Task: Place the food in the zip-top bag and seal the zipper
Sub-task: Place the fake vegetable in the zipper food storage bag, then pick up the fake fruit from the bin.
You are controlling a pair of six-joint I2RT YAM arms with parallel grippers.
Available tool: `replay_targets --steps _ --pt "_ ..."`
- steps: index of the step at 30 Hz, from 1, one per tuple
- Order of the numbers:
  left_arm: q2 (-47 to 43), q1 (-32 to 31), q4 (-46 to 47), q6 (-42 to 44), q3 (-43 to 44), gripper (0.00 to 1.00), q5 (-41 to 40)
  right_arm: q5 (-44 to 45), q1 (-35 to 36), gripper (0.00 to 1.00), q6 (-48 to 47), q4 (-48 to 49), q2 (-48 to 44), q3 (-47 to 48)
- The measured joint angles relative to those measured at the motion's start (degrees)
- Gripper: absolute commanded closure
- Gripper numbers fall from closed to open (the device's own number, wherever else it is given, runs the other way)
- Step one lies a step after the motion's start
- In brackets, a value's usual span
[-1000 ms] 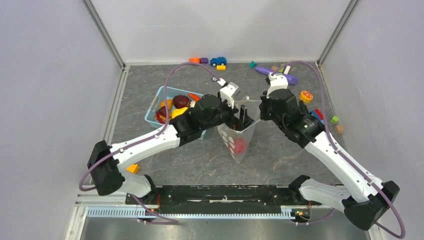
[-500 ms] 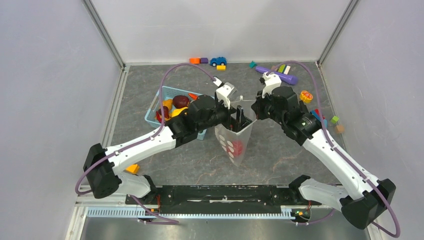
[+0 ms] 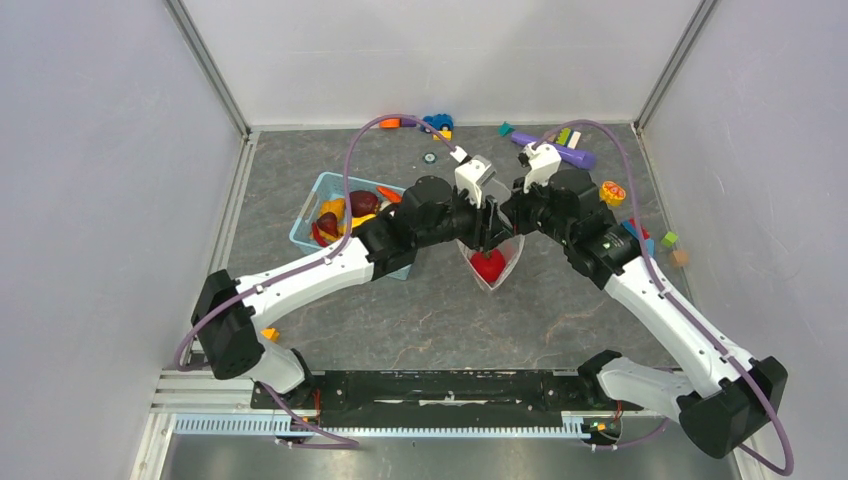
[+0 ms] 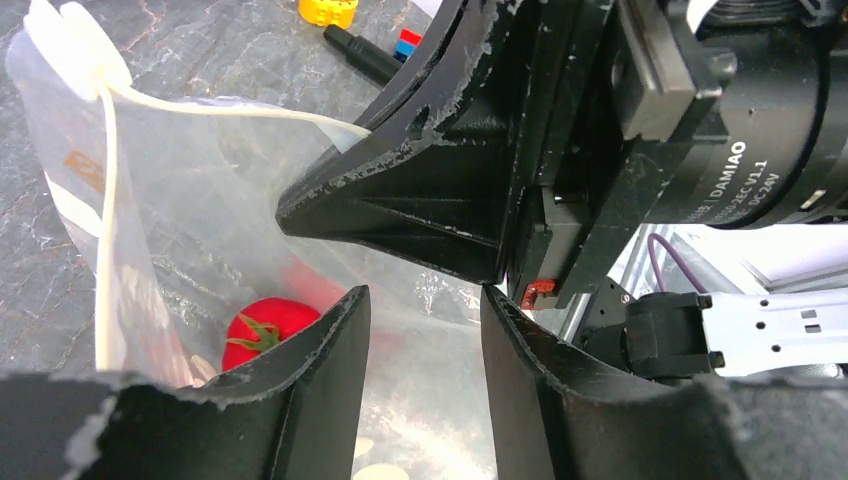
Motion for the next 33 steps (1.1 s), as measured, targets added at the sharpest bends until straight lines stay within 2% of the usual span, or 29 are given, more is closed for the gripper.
replay_targets --steps 5,12,14,17,20,22,24,28,33 --pt "1.07 0.0 -0.9 0.04 2.23 0.49 0.07 5.9 0.02 1.0 -1.75 -2.47 -0.79 0.9" --pt "-2.25 0.28 -2.03 0.17 1.44 0.44 -0.79 27.21 -0.68 1.0 -4.55 -11.43 -1.09 5.66" --pt "-5.44 0.52 -2.97 0.31 0.42 0.41 -2.73 32.68 -1.29 1.0 -5.33 -13.7 -1.77 5.73" --pt "-9.86 2.14 -4.39 0.31 -0.74 0.29 -8.24 38.82 -2.32 1.0 -6.4 -16.04 -2.86 5.73" --pt "-12.52 6.64 -7.02 -0.76 -1.62 0.28 -14.19 43.12 -3.02 1.0 -7.93 -16.85 -3.85 5.73" --pt "-12.24 11.34 -9.7 -2.6 -1.7 0.09 -16.68 43.82 -3.08 1.0 -8.63 -16.74 -3.89 5.73" --pt "-10.84 16.44 -13.07 -4.81 -2.1 0.02 -18.97 43.45 -3.08 1.0 -9.11 -16.57 -3.34 5.7" --pt "-7.08 23.91 -20.5 -7.37 -3.52 0.0 -24.04 40.59 -3.1 1.0 -9.38 -13.84 -0.87 5.03" --pt "-3.26 28.22 -27.17 -5.31 -3.98 0.0 -28.68 34.25 -3.1 0.99 -9.27 -10.19 4.04 2.89"
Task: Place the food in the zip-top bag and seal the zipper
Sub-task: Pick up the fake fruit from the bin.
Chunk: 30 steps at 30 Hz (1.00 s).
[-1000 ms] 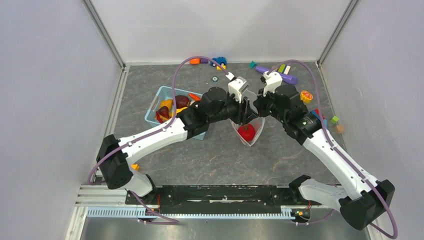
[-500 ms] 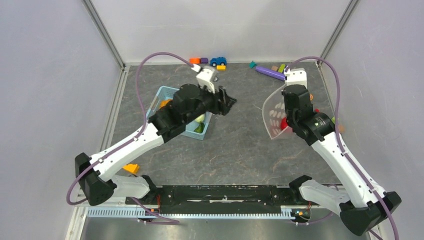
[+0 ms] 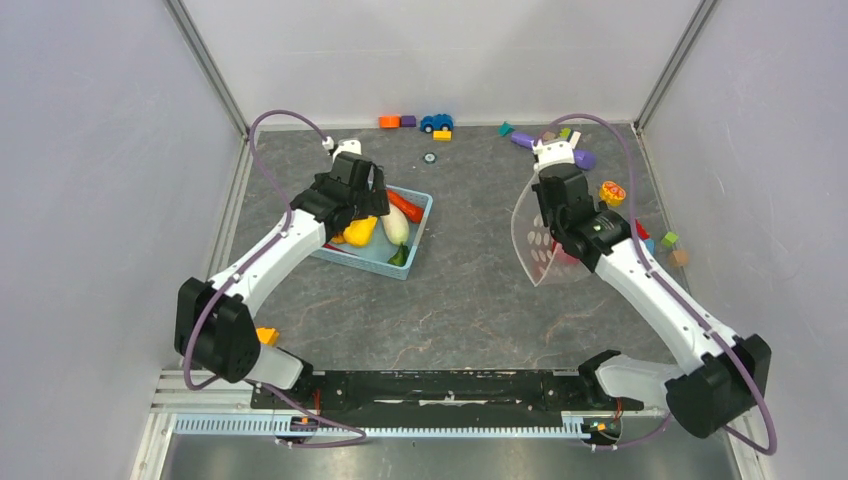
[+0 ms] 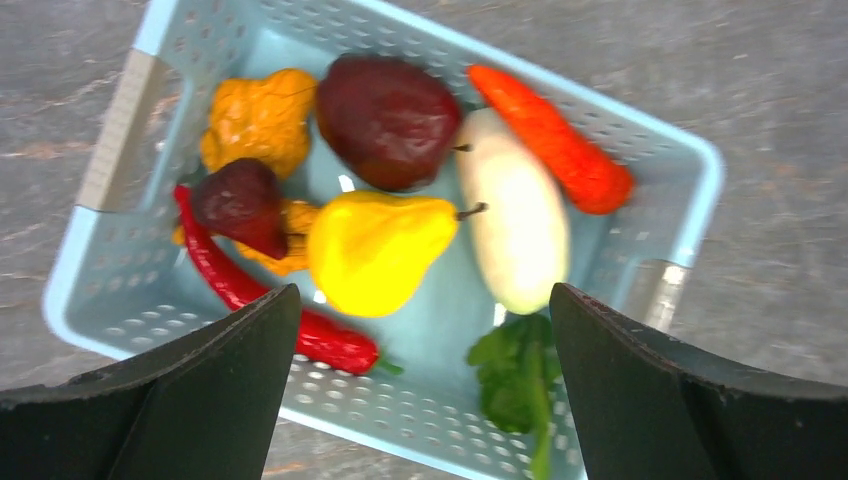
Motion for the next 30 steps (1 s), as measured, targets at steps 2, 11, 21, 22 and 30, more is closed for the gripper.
replay_targets --steps 2,11,21,22,30 --pt "0.96 1.07 -1.18 1.9 0.0 0.0 -0.68 -2.38 0.0 0.98 0.2 0.96 2.14 -0.13" --pt "6.93 2.47 -3.89 9.22 0.42 0.0 -1.86 -11.87 0.0 0.91 1.86 4.44 5.81 -0.98" --pt "12.66 4.46 -4.68 11.87 0.42 0.03 0.22 -17.9 0.0 0.87 2.08 5.95 7.26 -2.99" --pt "13.18 4.76 -4.5 11.85 0.42 0.03 1.05 -18.03 0.0 0.87 2.08 5.99 7.26 -3.13" --pt "17.2 6.8 -2.99 11.85 0.92 0.08 5.75 -18.16 0.0 0.87 2.08 6.45 7.1 -3.8"
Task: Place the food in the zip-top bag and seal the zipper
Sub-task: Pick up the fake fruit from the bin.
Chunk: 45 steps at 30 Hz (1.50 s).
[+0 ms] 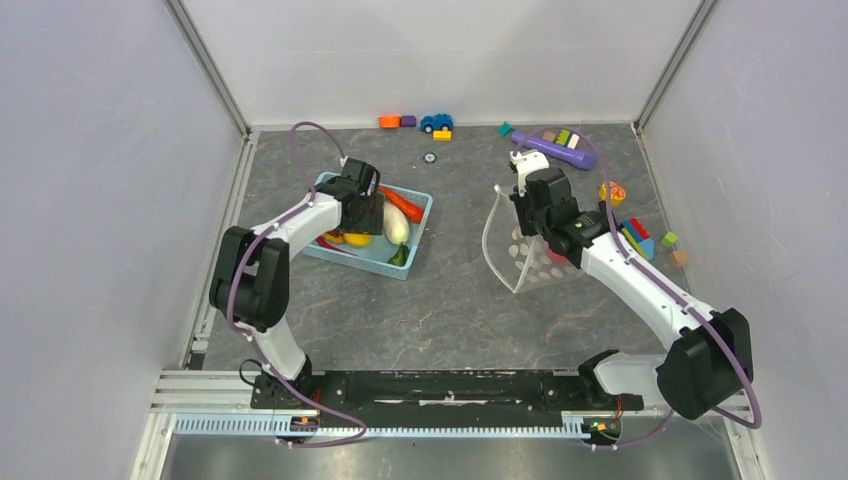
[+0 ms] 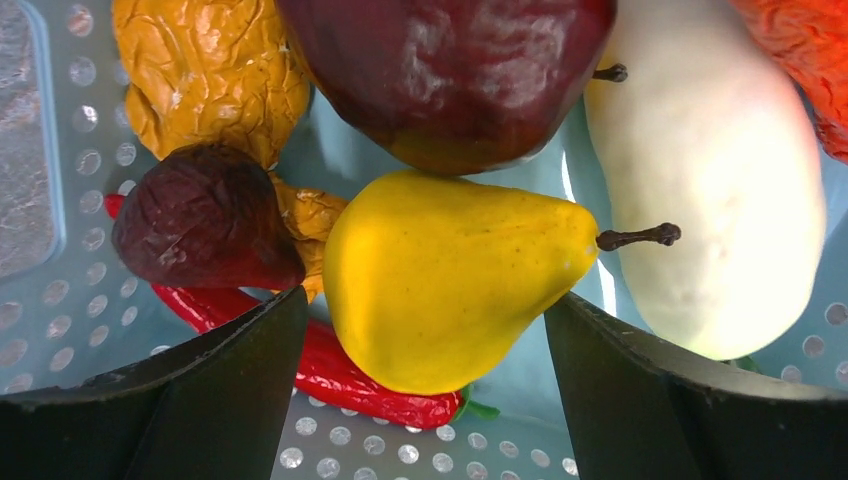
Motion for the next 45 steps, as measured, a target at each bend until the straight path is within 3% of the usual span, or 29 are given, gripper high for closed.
replay_targets --steps 17,26,45 --pt "2.29 0.28 2.4 -0.17 -0.02 0.49 8.04 0.72 0.0 0.88 0.76 1.18 -1.79 -2.32" --pt "-0.52 0.28 9.09 -2.56 -5.53 0.72 10.58 2.54 0.0 0.89 2.38 1.27 -3.39 -3.76" --pt "-5.84 0.28 11.63 -8.0 -11.76 0.82 10.58 4.35 0.0 0.89 2.93 7.65 -4.76 -8.7"
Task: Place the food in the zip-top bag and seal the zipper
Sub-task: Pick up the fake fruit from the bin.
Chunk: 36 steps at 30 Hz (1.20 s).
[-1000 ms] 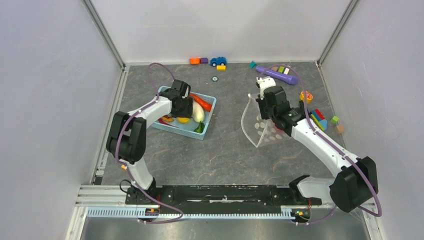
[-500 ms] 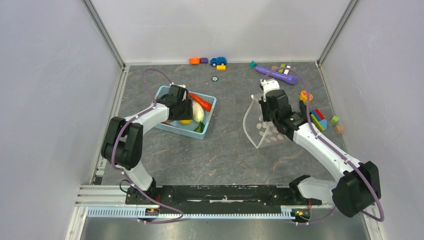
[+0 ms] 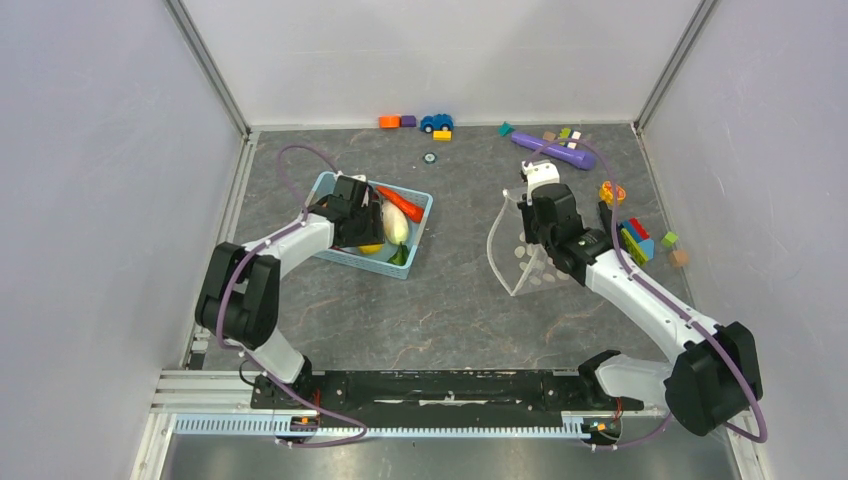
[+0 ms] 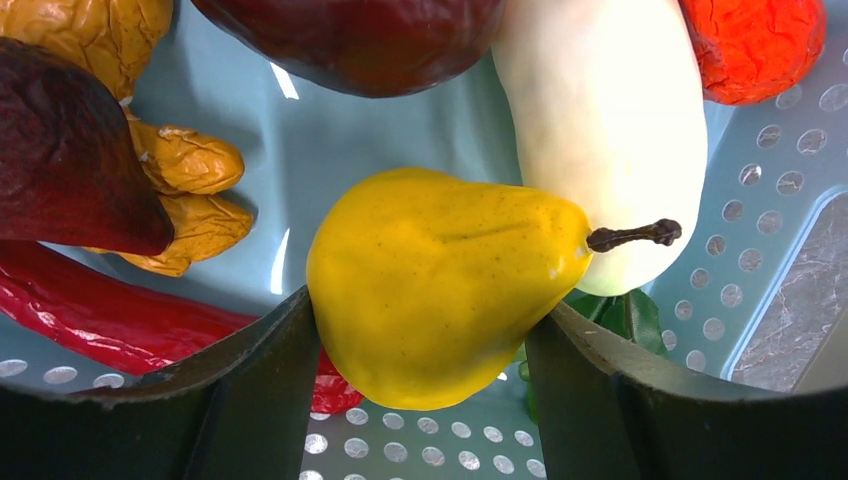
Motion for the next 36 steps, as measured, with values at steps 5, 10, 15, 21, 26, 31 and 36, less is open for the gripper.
replay_targets --steps 5,10,15,21,26,31,36 --pt "-1.66 0.0 0.2 -0.26 -1.18 0.84 -0.09 0.15 0.0 0.89 -0.17 0.63 -0.33 -0.24" --pt "-3.8 0.0 0.39 -0.85 -1.75 0.85 0.2 0.13 0.0 0.89 -0.17 2.03 -1.03 -0.24" --pt "-8.44 -0.13 1.09 -1.49 -3.54 0.85 0.33 -0.02 0.0 0.88 -0.9 2.47 -1.18 -0.24" --pt "-15.69 -0.9 1.95 -3.39 -7.19 0.85 0.24 -0.61 0.0 0.88 -1.66 2.54 -2.36 -0.26" --pt "-19.78 -1.77 1.53 -5.18 -8.44 0.85 -0.39 -1.97 0.0 0.9 -2.16 2.82 -3.58 -0.48" --pt "-23.82 -2.91 1.42 -6.03 -8.39 0.83 -1.31 -3.39 0.0 0.9 -2.89 2.91 -5.18 -0.63" --pt "-25.79 -3.78 1.77 -6.08 -7.19 0.82 0.7 -5.33 0.0 0.93 -3.19 3.15 -6.27 -0.63"
